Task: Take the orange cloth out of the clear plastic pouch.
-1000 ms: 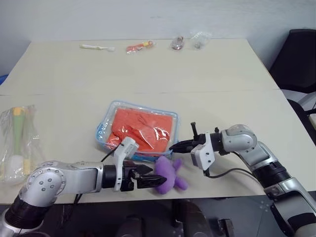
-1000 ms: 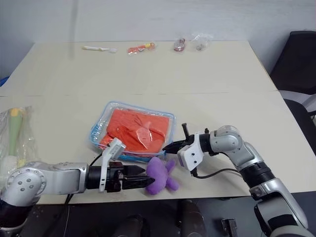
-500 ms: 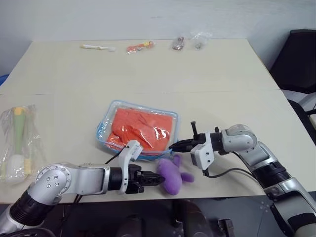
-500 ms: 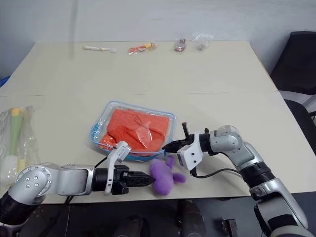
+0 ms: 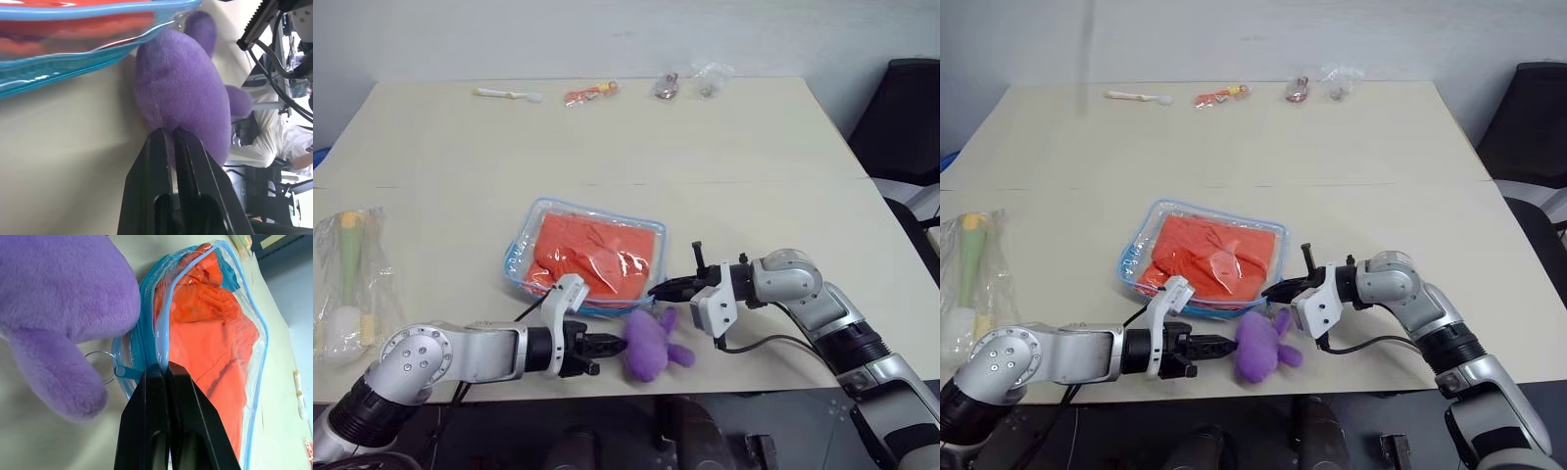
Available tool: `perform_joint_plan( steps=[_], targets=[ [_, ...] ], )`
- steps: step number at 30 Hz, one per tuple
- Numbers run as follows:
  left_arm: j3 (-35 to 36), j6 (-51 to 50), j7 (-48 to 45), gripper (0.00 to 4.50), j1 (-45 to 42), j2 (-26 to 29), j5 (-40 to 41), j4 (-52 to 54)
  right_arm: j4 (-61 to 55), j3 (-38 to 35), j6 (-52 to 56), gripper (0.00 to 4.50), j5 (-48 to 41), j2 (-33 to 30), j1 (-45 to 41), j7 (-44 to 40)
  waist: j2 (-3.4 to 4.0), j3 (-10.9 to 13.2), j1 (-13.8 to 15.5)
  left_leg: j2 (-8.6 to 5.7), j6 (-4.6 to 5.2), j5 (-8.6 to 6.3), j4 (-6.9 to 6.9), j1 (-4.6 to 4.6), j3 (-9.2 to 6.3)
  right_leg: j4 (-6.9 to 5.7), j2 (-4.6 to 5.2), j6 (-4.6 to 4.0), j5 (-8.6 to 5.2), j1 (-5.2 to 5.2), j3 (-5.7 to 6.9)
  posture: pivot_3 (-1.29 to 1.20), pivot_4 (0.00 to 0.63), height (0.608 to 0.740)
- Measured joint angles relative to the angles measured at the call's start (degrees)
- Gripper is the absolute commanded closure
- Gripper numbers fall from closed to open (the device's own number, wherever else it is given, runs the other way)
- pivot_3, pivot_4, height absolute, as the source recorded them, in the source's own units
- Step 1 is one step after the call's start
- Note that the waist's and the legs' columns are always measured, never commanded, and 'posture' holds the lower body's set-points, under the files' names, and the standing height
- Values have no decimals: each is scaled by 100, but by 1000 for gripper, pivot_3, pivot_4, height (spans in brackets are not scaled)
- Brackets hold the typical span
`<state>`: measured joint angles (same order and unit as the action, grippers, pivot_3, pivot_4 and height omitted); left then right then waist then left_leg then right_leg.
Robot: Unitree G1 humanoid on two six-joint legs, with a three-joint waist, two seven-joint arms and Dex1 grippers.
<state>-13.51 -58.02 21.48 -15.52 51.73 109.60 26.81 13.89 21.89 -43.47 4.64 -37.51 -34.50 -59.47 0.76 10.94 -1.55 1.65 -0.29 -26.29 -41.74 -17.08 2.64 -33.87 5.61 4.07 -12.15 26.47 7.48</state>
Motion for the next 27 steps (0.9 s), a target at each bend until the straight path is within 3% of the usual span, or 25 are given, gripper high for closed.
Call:
perform_joint_plan(
  steps=[6,14,18,26,27],
  targets=[
    [205,103,-68,4384,147,32,-68,13,-5,0,0,4500,-6,-15,19,-1,0,0,0,1,0,0,0,-1,-1,1,0,0,0,0,1,0,150,740],
    [641,58,-560,4384,461,609,110,127,-14,0,-38,4500,0,-26,30,40,3,2,6,0,0,0,1,-4,-5,3,4,-1,-1,-1,5,0,150,740],
    [578,198,-617,3547,385,363,192,168,-16,0,-31,4500,-3,-26,30,44,4,2,3,1,-1,0,1,-5,-7,4,2,-1,-1,-1,7,0,150,740],
    [-62,136,-158,984,-62,107,268,-186,-154,0,11,4500,-36,-61,60,38,4,2,0,1,-1,0,1,-5,-7,4,0,-1,-1,-1,7,0,150,740],
    [-110,69,-105,984,-113,115,265,-388,-208,0,23,4500,-47,-83,69,33,4,2,1,0,-1,1,1,-5,-7,3,-1,-1,-1,-1,7,0,150,740]
  ],
)
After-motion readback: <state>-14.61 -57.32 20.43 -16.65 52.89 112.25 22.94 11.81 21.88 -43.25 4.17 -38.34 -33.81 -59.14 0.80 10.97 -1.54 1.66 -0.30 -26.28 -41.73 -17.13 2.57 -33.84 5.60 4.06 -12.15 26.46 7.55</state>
